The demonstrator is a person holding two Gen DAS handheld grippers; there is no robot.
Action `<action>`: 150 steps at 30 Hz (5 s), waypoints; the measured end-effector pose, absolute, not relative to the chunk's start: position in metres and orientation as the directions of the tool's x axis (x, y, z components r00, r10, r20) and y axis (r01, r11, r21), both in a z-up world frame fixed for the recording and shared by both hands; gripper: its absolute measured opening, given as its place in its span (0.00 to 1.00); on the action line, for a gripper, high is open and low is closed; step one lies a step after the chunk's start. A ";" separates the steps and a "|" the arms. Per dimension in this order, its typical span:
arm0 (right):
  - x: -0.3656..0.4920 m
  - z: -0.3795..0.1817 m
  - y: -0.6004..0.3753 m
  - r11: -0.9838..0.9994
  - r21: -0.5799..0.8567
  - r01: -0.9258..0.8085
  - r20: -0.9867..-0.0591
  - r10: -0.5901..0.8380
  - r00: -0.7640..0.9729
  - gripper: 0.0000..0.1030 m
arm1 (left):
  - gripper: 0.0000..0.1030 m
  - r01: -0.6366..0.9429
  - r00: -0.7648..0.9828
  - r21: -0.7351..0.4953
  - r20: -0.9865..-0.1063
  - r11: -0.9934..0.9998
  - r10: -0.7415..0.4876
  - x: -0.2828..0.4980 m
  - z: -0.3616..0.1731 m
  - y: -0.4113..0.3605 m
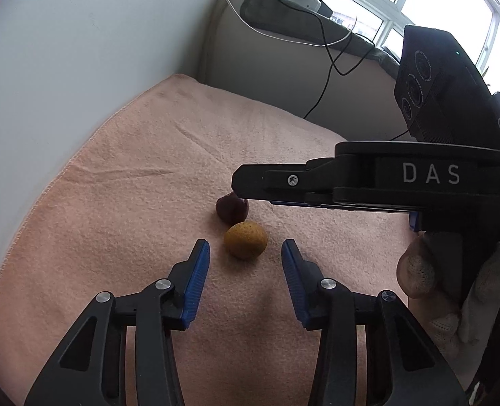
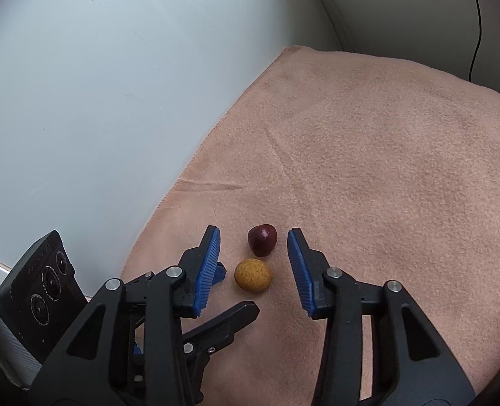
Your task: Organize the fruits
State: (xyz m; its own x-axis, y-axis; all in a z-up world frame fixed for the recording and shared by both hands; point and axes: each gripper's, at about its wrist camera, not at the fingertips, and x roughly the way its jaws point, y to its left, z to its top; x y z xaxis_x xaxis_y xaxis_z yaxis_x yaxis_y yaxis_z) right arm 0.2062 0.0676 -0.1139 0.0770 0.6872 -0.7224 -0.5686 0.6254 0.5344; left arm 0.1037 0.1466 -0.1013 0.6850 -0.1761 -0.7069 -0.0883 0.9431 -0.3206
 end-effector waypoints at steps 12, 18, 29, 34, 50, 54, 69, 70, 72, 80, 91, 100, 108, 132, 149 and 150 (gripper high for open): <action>0.206 -0.124 0.098 0.642 0.468 -0.607 -0.769 0.635 0.078 0.32 | 0.38 -0.091 0.668 -0.322 -0.722 0.942 -0.182 0.116 -0.108 0.147; 0.209 -0.133 0.105 0.648 0.458 -0.608 -0.780 0.621 0.075 0.22 | 0.30 -0.096 0.665 -0.314 -0.726 0.944 -0.174 0.119 -0.110 0.147; 0.210 -0.127 0.089 0.647 0.478 -0.594 -0.756 0.647 0.096 0.22 | 0.26 -0.085 0.672 -0.305 -0.721 0.949 -0.172 0.115 -0.107 0.144; 0.209 -0.120 0.073 0.652 0.477 -0.589 -0.748 0.654 0.118 0.22 | 0.26 -0.082 0.680 -0.299 -0.714 0.951 -0.166 0.108 -0.102 0.142; 0.195 -0.093 0.025 0.660 0.477 -0.581 -0.713 0.677 0.183 0.22 | 0.26 -0.035 0.714 -0.281 -0.678 0.959 -0.173 0.087 -0.073 0.119; 0.189 -0.081 0.004 0.662 0.481 -0.574 -0.693 0.689 0.214 0.22 | 0.26 -0.010 0.720 -0.275 -0.669 0.961 -0.184 0.087 -0.066 0.105; 0.163 -0.038 -0.100 0.701 0.485 -0.522 -0.618 0.698 0.362 0.22 | 0.26 0.116 0.717 -0.281 -0.640 0.953 -0.276 0.106 -0.049 0.039; 0.160 -0.035 -0.108 0.707 0.483 -0.517 -0.616 0.694 0.373 0.22 | 0.26 0.126 0.715 -0.282 -0.639 0.951 -0.284 0.107 -0.049 0.034; 0.156 -0.031 -0.123 0.721 0.474 -0.506 -0.612 0.683 0.399 0.22 | 0.26 0.144 0.712 -0.284 -0.635 0.948 -0.298 0.109 -0.047 0.025; 0.148 -0.026 -0.191 0.792 0.440 -0.423 -0.612 0.610 0.504 0.22 | 0.26 0.232 0.686 -0.286 -0.629 0.930 -0.365 0.123 -0.043 -0.020; 0.149 -0.041 -0.260 0.875 0.392 -0.286 -0.654 0.483 0.582 0.22 | 0.26 0.308 0.651 -0.266 -0.642 0.913 -0.406 0.147 -0.046 -0.070; 0.157 -0.050 -0.283 0.889 0.394 -0.234 -0.669 0.452 0.590 0.22 | 0.26 0.331 0.650 -0.240 -0.643 0.913 -0.404 0.161 -0.042 -0.089; 0.157 -0.048 -0.281 0.896 0.372 -0.241 -0.671 0.439 0.598 0.37 | 0.32 0.349 0.655 -0.233 -0.632 0.908 -0.414 0.161 -0.037 -0.095; 0.103 -0.017 -0.280 0.953 0.216 -0.212 -0.596 0.301 0.745 0.90 | 0.69 0.317 0.713 -0.191 -0.598 0.929 -0.367 0.113 -0.015 -0.079; 0.068 -0.016 -0.285 0.993 0.089 -0.082 -0.578 0.119 0.807 0.91 | 0.69 0.290 0.763 -0.123 -0.570 0.949 -0.306 0.073 -0.003 -0.079; 0.066 -0.016 -0.286 0.993 0.089 -0.080 -0.578 0.117 0.808 0.91 | 0.69 0.287 0.762 -0.121 -0.572 0.950 -0.303 0.072 -0.003 -0.079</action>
State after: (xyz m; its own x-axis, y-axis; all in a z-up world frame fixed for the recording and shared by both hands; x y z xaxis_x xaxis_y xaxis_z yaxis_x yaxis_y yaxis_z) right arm 0.0662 -0.2859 -0.0156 0.8078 0.1166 -0.5778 -0.0799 0.9928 0.0887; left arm 0.0718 -0.0791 -0.0035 0.7623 -0.3034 -0.5717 0.2874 0.9501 -0.1210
